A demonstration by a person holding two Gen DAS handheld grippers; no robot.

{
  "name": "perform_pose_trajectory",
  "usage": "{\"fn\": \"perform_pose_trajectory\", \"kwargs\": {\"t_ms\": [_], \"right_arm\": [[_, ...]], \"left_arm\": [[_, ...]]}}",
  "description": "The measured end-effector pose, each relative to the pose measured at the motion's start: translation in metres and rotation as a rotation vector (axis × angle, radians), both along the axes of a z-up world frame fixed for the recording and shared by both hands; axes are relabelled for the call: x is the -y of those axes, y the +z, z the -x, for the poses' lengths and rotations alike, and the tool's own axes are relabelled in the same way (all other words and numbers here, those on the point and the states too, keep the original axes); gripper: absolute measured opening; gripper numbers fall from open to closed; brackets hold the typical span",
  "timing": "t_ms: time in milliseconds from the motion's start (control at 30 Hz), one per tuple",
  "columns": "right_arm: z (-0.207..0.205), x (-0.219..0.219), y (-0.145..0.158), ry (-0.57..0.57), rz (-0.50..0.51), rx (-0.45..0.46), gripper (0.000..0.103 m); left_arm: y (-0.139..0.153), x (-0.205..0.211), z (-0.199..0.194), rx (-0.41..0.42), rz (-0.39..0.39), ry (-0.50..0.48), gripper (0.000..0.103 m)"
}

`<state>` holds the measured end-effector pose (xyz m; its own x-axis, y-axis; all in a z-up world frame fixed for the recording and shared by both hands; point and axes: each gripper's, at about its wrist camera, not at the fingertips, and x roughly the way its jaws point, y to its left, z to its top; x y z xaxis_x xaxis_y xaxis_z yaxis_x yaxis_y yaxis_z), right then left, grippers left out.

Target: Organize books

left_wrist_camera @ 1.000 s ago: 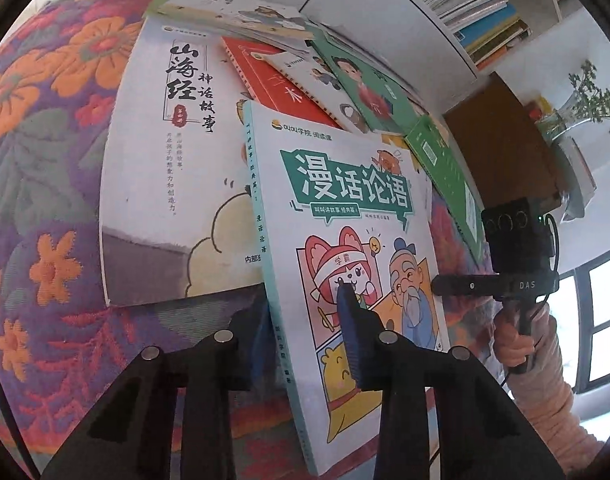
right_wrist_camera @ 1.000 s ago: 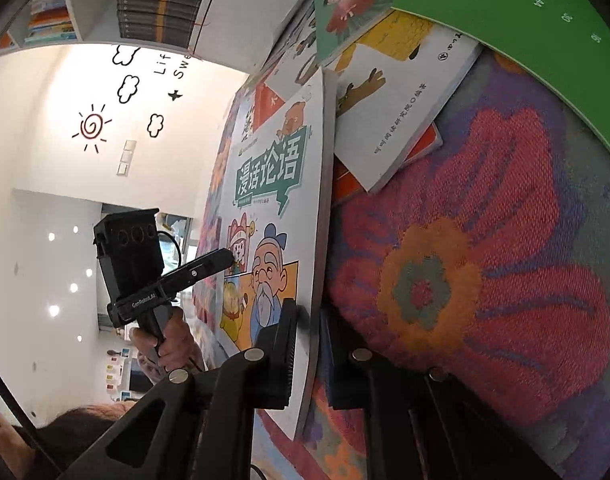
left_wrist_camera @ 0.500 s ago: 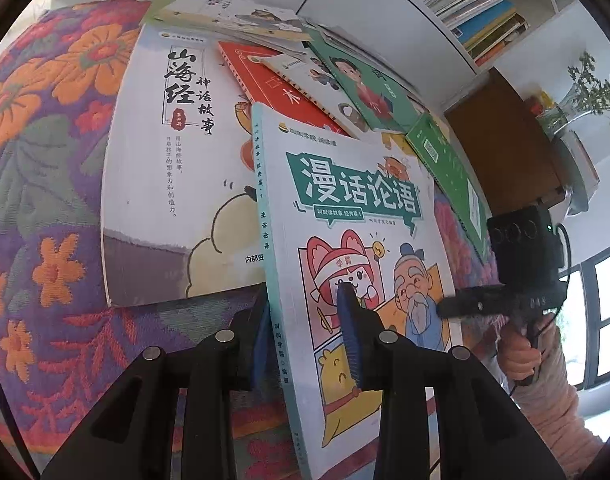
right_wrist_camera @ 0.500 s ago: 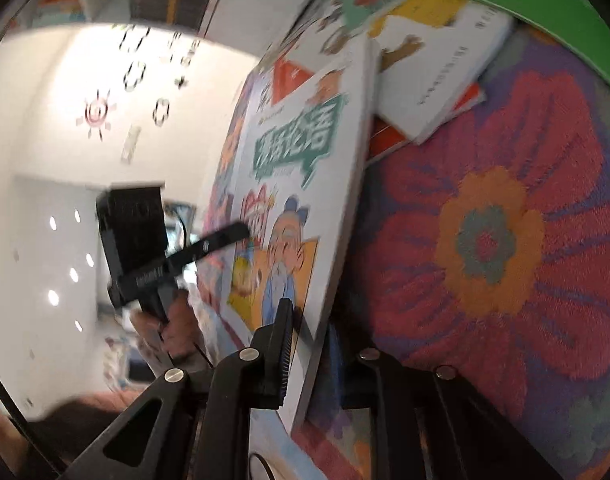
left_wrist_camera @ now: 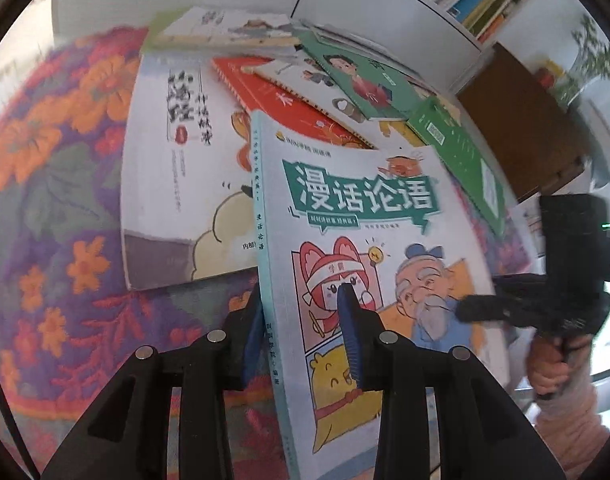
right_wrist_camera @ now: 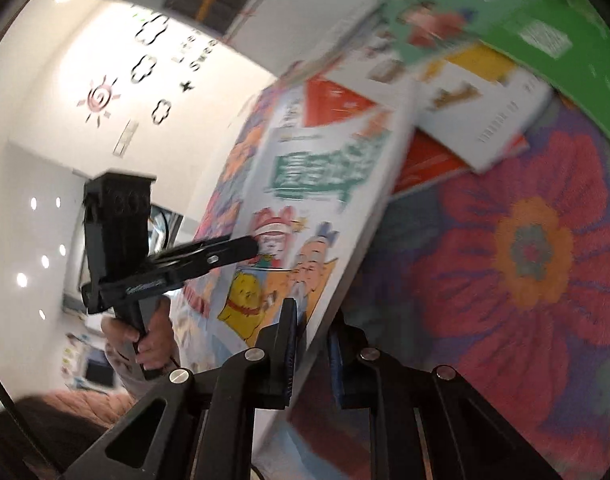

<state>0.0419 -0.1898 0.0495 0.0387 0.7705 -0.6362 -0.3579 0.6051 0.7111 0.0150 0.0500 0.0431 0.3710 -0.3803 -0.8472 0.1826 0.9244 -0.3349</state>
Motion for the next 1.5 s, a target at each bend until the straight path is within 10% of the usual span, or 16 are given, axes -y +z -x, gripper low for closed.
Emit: {"fn": "perform_pose_trajectory", "kwargs": {"t_ms": [533,767,900,1000,1267,1500], "right_arm": [[0.000,-0.070,0.056,0.103,0.077,0.197,0.016],[-0.018,-0.134,0.073,0.173,0.064,0.249,0.017],[-0.028,-0.181,0.068,0.250,0.011,0.249,0.017],[-0.039,-0.210,0.058,0.229,0.051,0.233,0.020],[-0.056,-0.227,-0.019,0.188,0.134,0.031,0.016],[-0.051,-0.256,-0.033,0.244,0.089,0.000,0.017]], "left_arm": [[0.051,-0.048,0.004,0.148,-0.027,0.082,0.031],[0.066,-0.091,-0.006,0.254,-0.224,0.190,0.033],[0.073,-0.113,-0.004,0.296,-0.056,0.136,0.038],[0.071,-0.124,-0.004,0.321,-0.226,0.240,0.039],[0.015,-0.193,-0.025,0.083,-0.284,0.469,0.038],[0.009,-0.221,-0.020,0.055,-0.289,0.570,0.039]]}}
